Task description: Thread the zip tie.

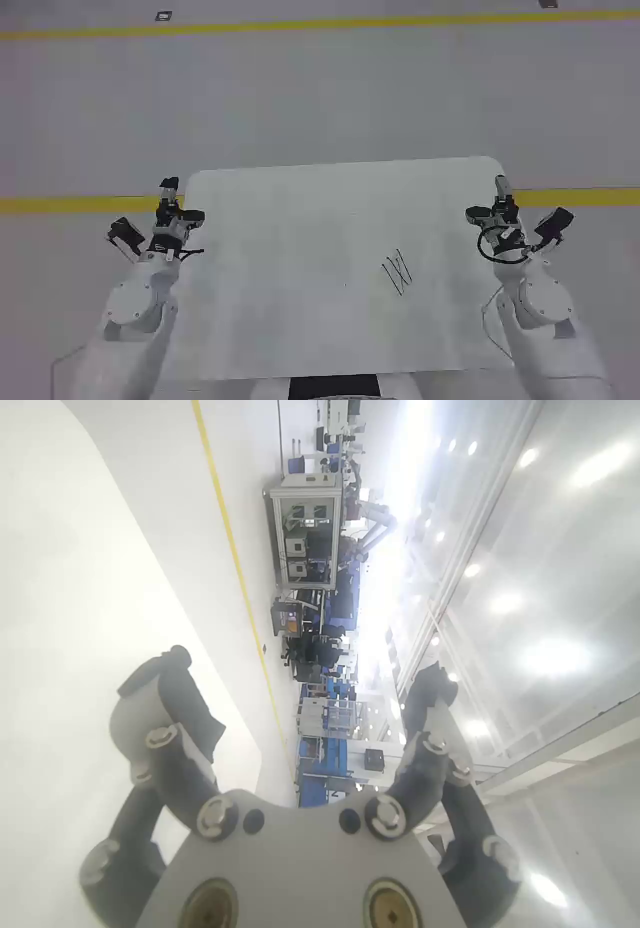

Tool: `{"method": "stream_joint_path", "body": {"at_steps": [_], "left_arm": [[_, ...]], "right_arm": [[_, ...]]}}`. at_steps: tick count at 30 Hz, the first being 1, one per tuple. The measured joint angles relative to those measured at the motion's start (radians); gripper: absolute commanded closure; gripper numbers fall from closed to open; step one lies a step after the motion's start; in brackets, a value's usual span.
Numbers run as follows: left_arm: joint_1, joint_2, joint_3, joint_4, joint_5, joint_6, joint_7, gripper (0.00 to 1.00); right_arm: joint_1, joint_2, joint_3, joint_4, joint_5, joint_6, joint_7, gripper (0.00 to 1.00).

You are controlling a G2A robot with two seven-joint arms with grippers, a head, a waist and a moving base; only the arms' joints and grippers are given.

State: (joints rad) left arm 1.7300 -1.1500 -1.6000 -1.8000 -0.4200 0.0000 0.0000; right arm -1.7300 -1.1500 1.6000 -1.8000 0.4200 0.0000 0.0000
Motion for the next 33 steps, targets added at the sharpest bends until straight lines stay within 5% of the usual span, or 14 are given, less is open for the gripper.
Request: {"method": "stream_joint_path", "body": {"at_steps": [1, 2, 4, 5, 6, 7, 8, 9, 10, 11, 12, 16, 28, 33], "left_arm": [[0.0, 0.0, 0.0, 0.0, 0.0, 0.0, 0.0, 0.0], [0.0, 0.0, 0.0, 0.0, 0.0, 0.0, 0.0, 0.0], [0.0, 0.0, 0.0, 0.0, 0.0, 0.0, 0.0, 0.0], [0.0, 0.0, 0.0, 0.0, 0.0, 0.0, 0.0, 0.0], [0.0, 0.0, 0.0, 0.0, 0.0, 0.0, 0.0, 0.0], [0.0, 0.0, 0.0, 0.0, 0.0, 0.0, 0.0, 0.22], [0.0, 0.0, 0.0, 0.0, 0.0, 0.0, 0.0, 0.0], [0.0, 0.0, 0.0, 0.0, 0.0, 0.0, 0.0, 0.22], [0.0, 0.0, 0.0, 0.0, 0.0, 0.0, 0.0, 0.0], [0.0, 0.0, 0.0, 0.0, 0.0, 0.0, 0.0, 0.22], [0.0, 0.0, 0.0, 0.0, 0.0, 0.0, 0.0, 0.0], [0.0, 0.0, 0.0, 0.0, 0.0, 0.0, 0.0, 0.0], [0.0, 0.0, 0.0, 0.0, 0.0, 0.0, 0.0, 0.0], [0.0, 0.0, 0.0, 0.0, 0.0, 0.0, 0.0, 0.0]], "right_arm": [[0.0, 0.0, 0.0, 0.0, 0.0, 0.0, 0.0, 0.22], [0.0, 0.0, 0.0, 0.0, 0.0, 0.0, 0.0, 0.0], [0.0, 0.0, 0.0, 0.0, 0.0, 0.0, 0.0, 0.22], [0.0, 0.0, 0.0, 0.0, 0.0, 0.0, 0.0, 0.0], [0.0, 0.0, 0.0, 0.0, 0.0, 0.0, 0.0, 0.22], [0.0, 0.0, 0.0, 0.0, 0.0, 0.0, 0.0, 0.22], [0.0, 0.0, 0.0, 0.0, 0.0, 0.0, 0.0, 0.22], [0.0, 0.0, 0.0, 0.0, 0.0, 0.0, 0.0, 0.0], [0.0, 0.0, 0.0, 0.0, 0.0, 0.0, 0.0, 0.0], [0.0, 0.0, 0.0, 0.0, 0.0, 0.0, 0.0, 0.22], [0.0, 0.0, 0.0, 0.0, 0.0, 0.0, 0.0, 0.0], [0.001, 0.002, -0.001, -0.004, -0.005, -0.004, 0.005, 0.0], [0.016, 0.053, 0.023, 0.035, -0.483, -0.225, 0.659, 0.0], [0.016, 0.053, 0.023, 0.035, -0.474, -0.213, 0.64, 0.0]]}}
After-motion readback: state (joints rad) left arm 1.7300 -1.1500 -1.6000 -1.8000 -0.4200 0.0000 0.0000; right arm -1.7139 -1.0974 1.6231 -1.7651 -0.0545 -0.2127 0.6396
